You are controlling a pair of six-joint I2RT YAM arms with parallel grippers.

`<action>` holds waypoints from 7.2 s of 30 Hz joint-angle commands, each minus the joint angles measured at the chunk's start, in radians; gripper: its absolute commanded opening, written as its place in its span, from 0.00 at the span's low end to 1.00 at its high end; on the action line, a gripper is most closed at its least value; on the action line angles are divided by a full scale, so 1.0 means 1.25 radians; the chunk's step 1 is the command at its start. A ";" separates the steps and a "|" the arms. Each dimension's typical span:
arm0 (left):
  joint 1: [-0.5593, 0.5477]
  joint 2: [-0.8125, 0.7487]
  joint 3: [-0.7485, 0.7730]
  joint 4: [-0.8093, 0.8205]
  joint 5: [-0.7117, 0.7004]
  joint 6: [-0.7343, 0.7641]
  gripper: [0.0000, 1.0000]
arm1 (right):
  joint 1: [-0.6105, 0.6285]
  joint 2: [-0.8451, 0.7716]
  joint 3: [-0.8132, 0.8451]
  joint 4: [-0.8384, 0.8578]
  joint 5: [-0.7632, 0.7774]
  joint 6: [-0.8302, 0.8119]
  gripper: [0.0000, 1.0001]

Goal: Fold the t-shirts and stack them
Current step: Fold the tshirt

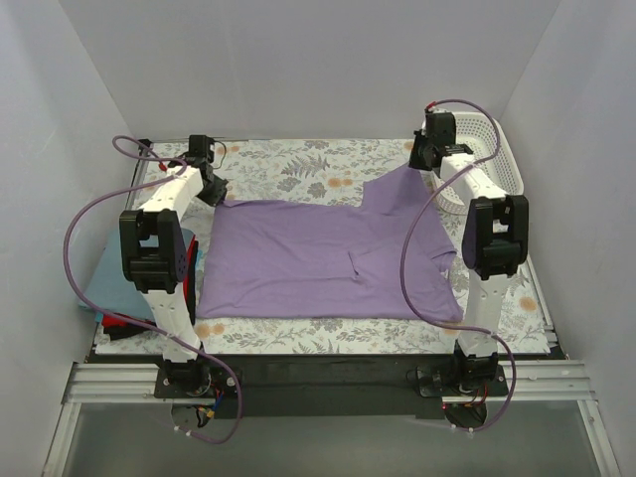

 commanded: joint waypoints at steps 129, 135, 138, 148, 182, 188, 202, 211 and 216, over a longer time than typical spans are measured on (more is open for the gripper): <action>0.046 -0.472 -0.561 0.011 0.031 -0.010 0.41 | -0.136 -1.104 -1.016 -0.121 -0.141 0.146 0.01; 0.046 -0.417 -0.552 -0.005 -0.018 -0.070 0.41 | -0.136 -1.096 -1.007 -0.120 -0.140 0.142 0.01; 0.044 -0.393 -0.550 0.001 -0.012 -0.075 0.41 | -0.136 -1.091 -1.006 -0.121 -0.145 0.141 0.01; 0.044 -0.368 -0.549 0.019 0.000 -0.071 0.35 | -0.136 -1.079 -1.007 -0.111 -0.162 0.141 0.01; 0.084 -0.390 -0.452 -0.015 -0.027 -0.027 0.00 | -0.136 -1.091 -0.922 -0.131 -0.166 0.146 0.01; 0.098 -0.392 -0.451 -0.013 -0.020 -0.019 0.00 | -0.136 -1.103 -0.894 -0.152 -0.161 0.144 0.01; 0.102 -0.417 -0.508 0.004 -0.012 -0.019 0.00 | -0.136 -1.171 -0.932 -0.196 -0.153 0.144 0.01; 0.102 -0.426 -0.556 0.014 -0.005 -0.026 0.00 | -0.136 -1.210 -1.008 -0.203 -0.185 0.151 0.01; 0.102 -0.422 -0.570 0.023 0.010 -0.028 0.00 | -0.136 -1.215 -1.023 -0.203 -0.202 0.162 0.03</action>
